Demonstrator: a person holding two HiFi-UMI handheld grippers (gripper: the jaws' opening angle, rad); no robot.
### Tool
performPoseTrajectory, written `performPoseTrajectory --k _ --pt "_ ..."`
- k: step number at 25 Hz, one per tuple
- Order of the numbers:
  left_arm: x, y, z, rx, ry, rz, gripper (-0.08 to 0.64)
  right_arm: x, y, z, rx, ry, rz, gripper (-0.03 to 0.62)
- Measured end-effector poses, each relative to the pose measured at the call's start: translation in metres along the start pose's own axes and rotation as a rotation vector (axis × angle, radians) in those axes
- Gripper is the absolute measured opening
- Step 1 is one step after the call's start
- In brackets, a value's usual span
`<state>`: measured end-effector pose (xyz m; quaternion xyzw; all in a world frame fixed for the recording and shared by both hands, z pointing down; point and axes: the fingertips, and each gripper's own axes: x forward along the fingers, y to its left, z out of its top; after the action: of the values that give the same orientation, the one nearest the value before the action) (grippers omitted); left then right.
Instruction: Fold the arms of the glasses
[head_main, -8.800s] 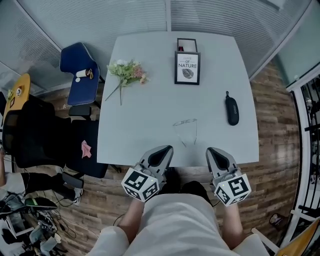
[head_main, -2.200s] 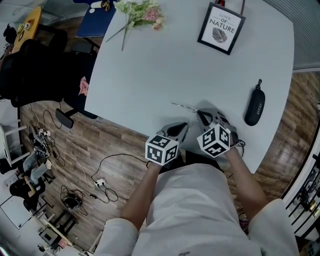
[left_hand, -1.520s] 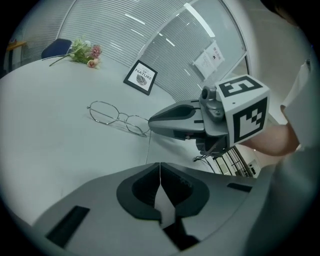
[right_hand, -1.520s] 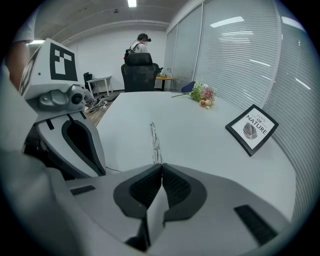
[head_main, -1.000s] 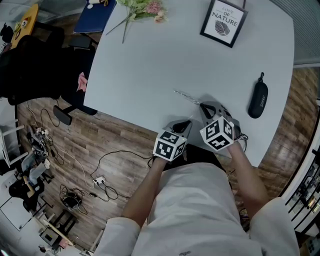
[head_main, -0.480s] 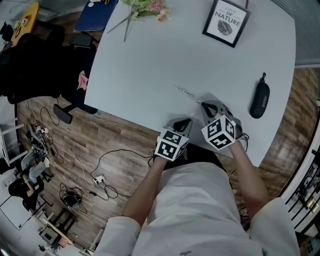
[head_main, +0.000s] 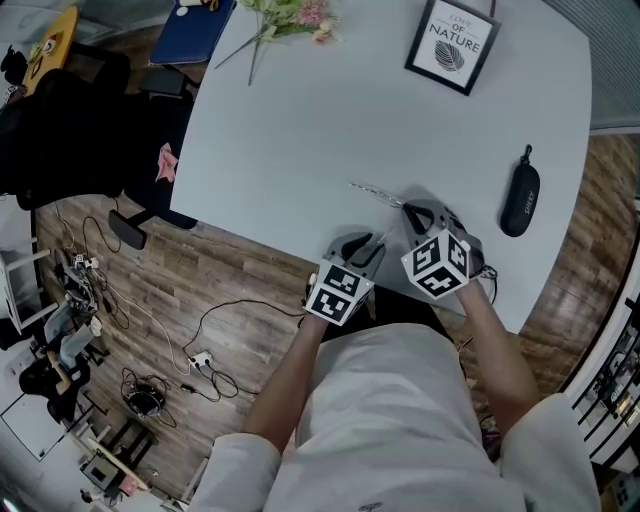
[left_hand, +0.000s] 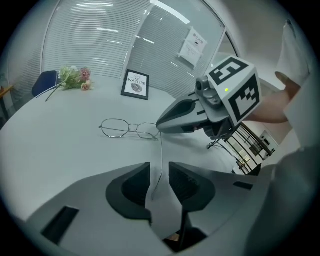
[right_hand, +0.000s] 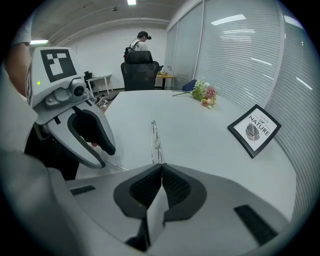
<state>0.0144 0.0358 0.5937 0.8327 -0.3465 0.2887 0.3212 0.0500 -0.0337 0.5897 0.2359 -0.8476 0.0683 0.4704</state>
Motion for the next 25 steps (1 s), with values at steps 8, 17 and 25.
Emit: performPoseTrajectory --k 8,17,25 --pt "0.006 0.003 -0.009 0.063 0.06 0.027 0.055 0.0 0.001 -0.002 -0.005 -0.005 0.012 0.011" --pt "0.002 -0.005 -0.012 0.26 0.115 0.018 0.026 -0.002 0.008 0.0 -0.094 0.0 0.075 0.009" --pt "-0.002 0.005 -0.009 0.265 0.109 0.027 0.026 -0.003 0.011 -0.001 -0.135 0.012 0.129 0.008"
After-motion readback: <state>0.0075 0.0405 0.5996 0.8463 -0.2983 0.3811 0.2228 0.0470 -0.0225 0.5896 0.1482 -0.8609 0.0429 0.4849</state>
